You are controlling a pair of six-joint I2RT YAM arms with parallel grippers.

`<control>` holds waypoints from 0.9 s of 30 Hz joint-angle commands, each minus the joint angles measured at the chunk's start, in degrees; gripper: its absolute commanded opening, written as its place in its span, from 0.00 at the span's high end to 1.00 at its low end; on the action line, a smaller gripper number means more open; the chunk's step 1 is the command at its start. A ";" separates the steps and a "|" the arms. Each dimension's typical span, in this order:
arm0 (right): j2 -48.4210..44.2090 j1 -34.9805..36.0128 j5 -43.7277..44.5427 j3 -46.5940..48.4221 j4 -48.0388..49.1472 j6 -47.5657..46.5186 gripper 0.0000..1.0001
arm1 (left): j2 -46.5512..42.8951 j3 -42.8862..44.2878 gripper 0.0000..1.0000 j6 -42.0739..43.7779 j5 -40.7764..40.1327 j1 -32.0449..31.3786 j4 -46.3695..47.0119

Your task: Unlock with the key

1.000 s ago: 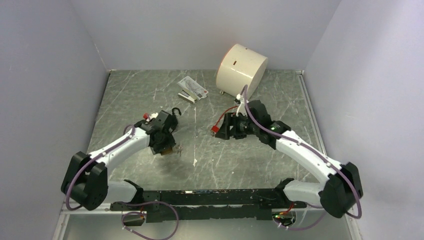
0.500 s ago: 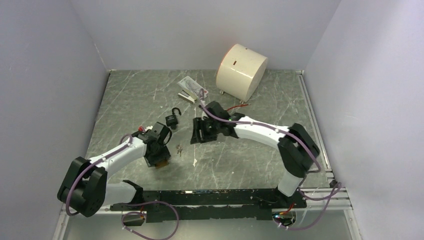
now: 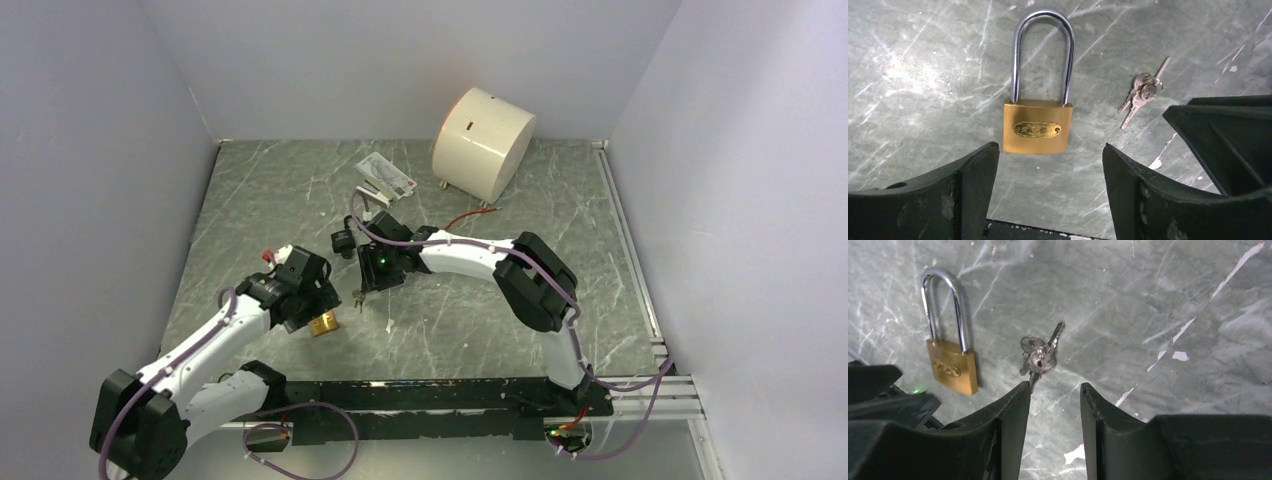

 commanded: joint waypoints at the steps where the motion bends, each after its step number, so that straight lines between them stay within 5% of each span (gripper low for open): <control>1: 1.68 0.46 0.66 4.06 -0.86 -1.80 0.57 | -4.18 2.65 0.22 -3.98 -2.63 0.39 -4.80; 12: 6.39 1.12 -1.36 8.02 -1.55 -1.20 0.66 | -11.46 1.38 0.23 -7.82 -3.84 0.50 -8.84; 20: 7.97 1.21 -2.71 8.09 -0.30 -1.25 0.86 | -12.34 0.53 0.24 -8.47 -1.03 0.49 -8.07; 22: 7.48 1.21 -2.72 7.35 0.66 -1.50 0.99 | -12.51 0.38 0.24 -8.39 0.77 0.53 -6.40; 27: 2.54 0.21 -4.17 1.48 6.20 -1.82 1.00 | -12.57 -1.28 0.22 -9.05 8.62 0.52 0.78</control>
